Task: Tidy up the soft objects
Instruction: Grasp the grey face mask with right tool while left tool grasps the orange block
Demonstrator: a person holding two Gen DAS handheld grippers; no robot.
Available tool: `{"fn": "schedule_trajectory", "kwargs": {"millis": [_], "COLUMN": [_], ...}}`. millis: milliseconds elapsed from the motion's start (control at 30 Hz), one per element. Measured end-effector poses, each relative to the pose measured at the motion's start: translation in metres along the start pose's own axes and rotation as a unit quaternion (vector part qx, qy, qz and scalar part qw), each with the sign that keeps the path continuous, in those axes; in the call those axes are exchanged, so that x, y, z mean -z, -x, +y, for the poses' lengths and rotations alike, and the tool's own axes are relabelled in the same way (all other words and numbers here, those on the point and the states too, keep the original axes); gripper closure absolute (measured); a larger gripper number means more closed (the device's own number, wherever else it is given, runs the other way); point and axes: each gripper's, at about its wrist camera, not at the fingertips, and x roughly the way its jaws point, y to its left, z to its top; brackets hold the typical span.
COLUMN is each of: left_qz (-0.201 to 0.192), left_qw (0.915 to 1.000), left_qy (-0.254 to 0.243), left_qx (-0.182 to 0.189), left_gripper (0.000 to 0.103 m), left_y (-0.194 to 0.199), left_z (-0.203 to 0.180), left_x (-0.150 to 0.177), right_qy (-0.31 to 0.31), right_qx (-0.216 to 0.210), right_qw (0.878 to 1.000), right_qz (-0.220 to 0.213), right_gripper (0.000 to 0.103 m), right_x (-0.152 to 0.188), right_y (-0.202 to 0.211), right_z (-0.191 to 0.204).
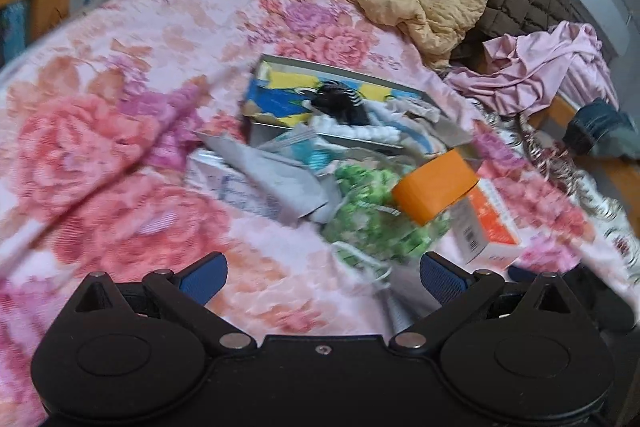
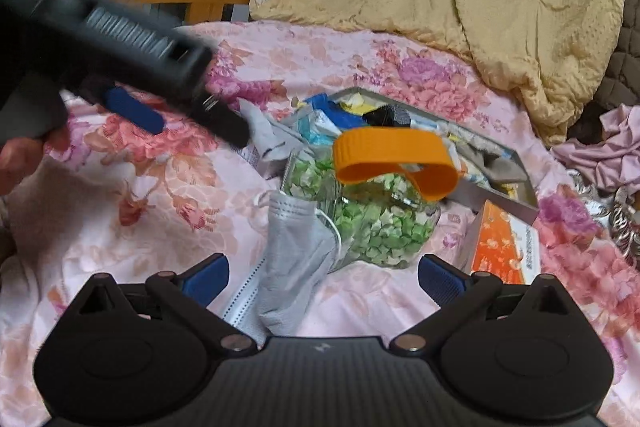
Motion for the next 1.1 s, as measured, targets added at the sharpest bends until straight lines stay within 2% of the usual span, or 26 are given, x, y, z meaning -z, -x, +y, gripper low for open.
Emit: {"fn": "schedule_trajectory", "kwargs": {"millis": [133,300,433,533,600,733,900,1100], "left_qz": [0.001,0.008,0.024,0.012,-0.002,-0.012,-0.001,0.008], "left_qw": [0.9993,0.9926,0.9833,0.9820,0.9868,0.9949,0.9939,0.9914], "left_qy": [0.022,0.065,0.134,0.148,0.124,0.047,0.019,-0.089], "left_qx": [0.031,0.102,0.121,0.117,0.104,0.089,0.108,0.095], "left_gripper": [0.001,0.002,0.006,0.006,0.006,0.006,0.005,0.002], "left_y": [-0.017,-0.033,-0.046,-0.048,-0.047,-0.049,-0.058,-0.068], "left_z": [-0.010,-0.019,-0.019,-0.020,-0.027,-0.039,-0.040,-0.057], "left_x": [-0.016,-0.025,-0.027,-0.031,-0.036,-0.048,-0.054,-0.053], "right_qy": [-0.027,-0.038,-0.043,-0.054,-0.057,-0.075,-0.116,-0.127], "right_qx": [-0.012,-0.033,-0.043,-0.052,-0.053,-0.061,-0.088,-0.098], "right_qw": [1.000,0.999,0.998,0.997,0.997,0.995,0.989,0.987], "right_qz": [0.006,0.014,0.011,0.008,0.007,0.006,0.010,0.017], "right_gripper": [0.000,0.000,0.000,0.000,0.000,0.003,0.006,0.013], "right_x": [0.000,0.000,-0.003,-0.005,-0.005,-0.005,-0.006,-0.006], "right_y": [0.000,0.001,0.003,0.005,0.005,0.006,0.006,0.004], "right_z": [-0.006,-0.007,-0.006,-0.006,-0.006,-0.010,-0.018,-0.020]}}
